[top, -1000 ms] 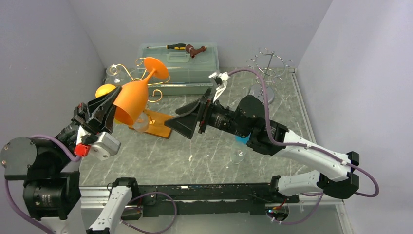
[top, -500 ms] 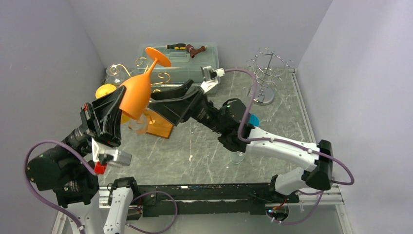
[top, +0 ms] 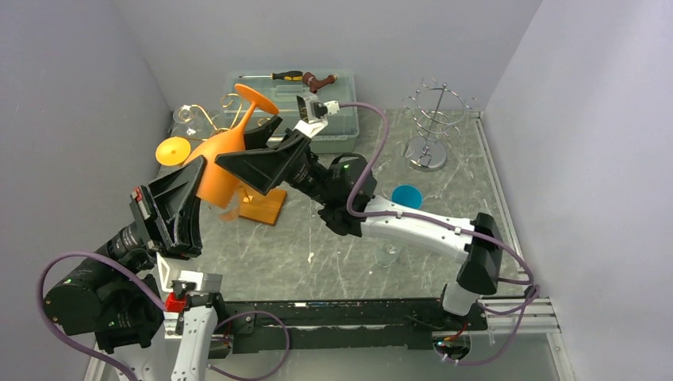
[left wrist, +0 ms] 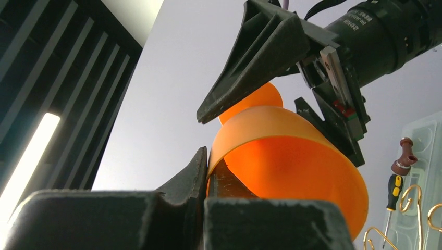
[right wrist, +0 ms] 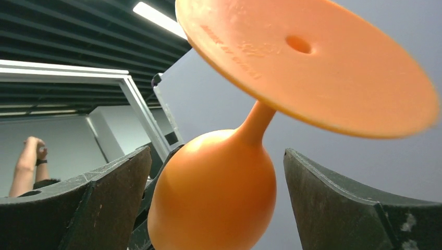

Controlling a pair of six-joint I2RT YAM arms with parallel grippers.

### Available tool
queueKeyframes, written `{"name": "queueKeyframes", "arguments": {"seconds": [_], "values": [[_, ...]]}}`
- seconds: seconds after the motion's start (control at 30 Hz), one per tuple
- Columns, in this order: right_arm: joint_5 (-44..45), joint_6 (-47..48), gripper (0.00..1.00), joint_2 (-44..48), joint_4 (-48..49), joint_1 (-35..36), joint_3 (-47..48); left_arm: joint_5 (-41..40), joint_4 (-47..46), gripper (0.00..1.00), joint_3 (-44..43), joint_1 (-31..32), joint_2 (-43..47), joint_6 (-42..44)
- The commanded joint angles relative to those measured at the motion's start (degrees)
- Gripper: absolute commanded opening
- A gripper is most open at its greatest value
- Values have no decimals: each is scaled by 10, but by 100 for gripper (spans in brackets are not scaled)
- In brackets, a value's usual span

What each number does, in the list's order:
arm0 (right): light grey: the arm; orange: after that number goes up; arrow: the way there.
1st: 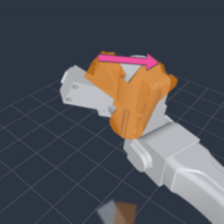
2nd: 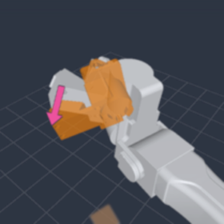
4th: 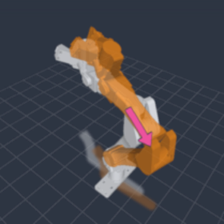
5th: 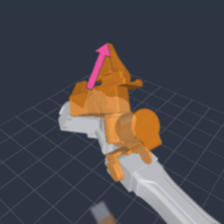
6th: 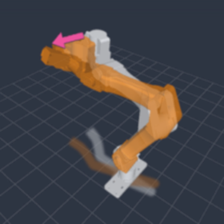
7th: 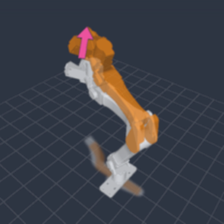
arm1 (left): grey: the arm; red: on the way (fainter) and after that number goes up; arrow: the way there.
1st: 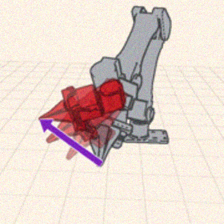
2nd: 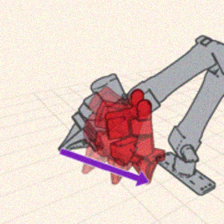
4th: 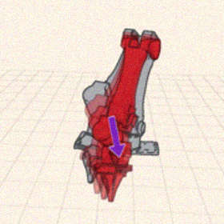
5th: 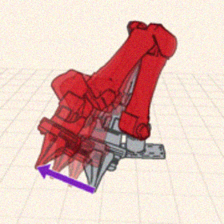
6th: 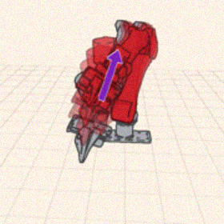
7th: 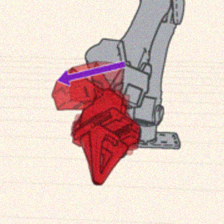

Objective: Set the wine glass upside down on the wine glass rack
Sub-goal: Turn the wine glass upside down at the wine rack.

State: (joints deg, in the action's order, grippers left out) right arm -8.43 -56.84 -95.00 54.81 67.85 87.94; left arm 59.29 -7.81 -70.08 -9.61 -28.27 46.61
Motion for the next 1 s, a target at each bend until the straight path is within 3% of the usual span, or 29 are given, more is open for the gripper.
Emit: {"name": "queueKeyframes", "arguments": {"seconds": [0.0, 0.27, 0.33, 0.43, 0.53, 0.7, 0.9, 0.97], "values": [[-46, -28, 100, -19, 52, -3, 48, 4, 14, 0, -1, 0, -3, 38], [-66, -55, 100, -26, 59, -4, 33, -21, -2, 0, 25, -1, 2, 71], [-74, -60, 92, -31, 59, -4, 40, -26, 2, 0, 28, -1, 3, 81], [-90, -78, 70, -44, 49, -8, 64, -24, 13, 0, 31, -1, 6, 85], [-95, -81, 66, -40, 27, -15, 61, -16, 41, 3, 20, 0, 5, 90], [-112, -32, 58, -9, -73, -33, 69, -4, 174, 40, -41, -1, -14, 109], [-134, 42, 53, 36, -199, -54, 62, 30, 330, 98, -112, 0, -37, 141], [-146, 68, 53, 58, -240, -70, 52, 44, 409, 99, -154, -1, -51, 170]]}}
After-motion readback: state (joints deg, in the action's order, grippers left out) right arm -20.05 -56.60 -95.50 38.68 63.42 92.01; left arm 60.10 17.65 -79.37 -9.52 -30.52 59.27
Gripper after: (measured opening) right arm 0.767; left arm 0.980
